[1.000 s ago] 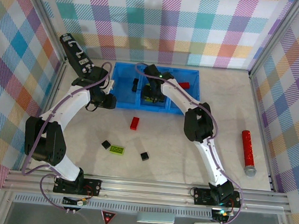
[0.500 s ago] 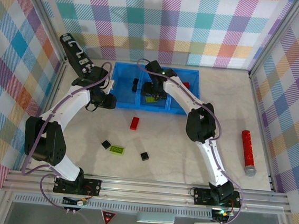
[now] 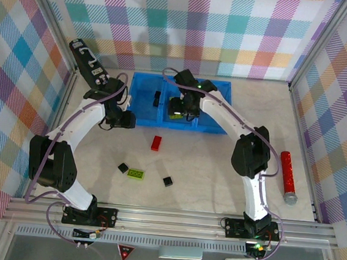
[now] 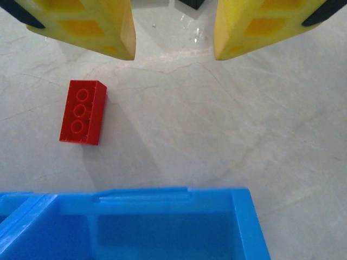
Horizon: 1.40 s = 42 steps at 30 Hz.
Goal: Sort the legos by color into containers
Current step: Pick up the lego from the bottom-left of the table.
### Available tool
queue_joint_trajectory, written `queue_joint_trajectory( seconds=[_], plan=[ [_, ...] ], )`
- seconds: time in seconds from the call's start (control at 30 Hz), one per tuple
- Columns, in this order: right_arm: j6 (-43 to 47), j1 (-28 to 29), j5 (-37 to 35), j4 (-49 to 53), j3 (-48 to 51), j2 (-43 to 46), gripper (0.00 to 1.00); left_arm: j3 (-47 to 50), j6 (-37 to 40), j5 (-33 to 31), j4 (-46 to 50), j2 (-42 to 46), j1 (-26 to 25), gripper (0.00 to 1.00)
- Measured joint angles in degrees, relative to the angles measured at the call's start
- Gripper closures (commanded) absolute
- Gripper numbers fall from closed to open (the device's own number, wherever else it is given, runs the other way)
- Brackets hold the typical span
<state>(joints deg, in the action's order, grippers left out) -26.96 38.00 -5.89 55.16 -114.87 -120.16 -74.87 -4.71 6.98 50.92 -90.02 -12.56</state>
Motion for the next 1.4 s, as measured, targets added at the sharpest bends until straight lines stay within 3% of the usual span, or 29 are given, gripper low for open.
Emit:
queue_joint_trajectory(
  seconds=[0.37,0.77,1.23,1.4],
  plan=[
    [0.3,1.6,1.5,-3.5,16.7,10.3,0.28,14.6,-11.8,-1.9,1.4,9.4,-2.4,0.49],
    [0.5,1.6,2.1,-6.1,22.7,13.8,0.28,29.7,-23.4,-1.9,-3.6,14.4,-5.0,0.34],
    [0.5,1.6,2.5,-6.8,24.4,13.8,0.29,34.2,-28.3,-1.8,-11.2,11.7,-6.1,0.37],
    [0.5,1.6,2.5,-7.2,25.1,13.8,0.29,34.4,-28.9,-2.2,-12.8,10.6,-6.2,0.43]
  ],
)
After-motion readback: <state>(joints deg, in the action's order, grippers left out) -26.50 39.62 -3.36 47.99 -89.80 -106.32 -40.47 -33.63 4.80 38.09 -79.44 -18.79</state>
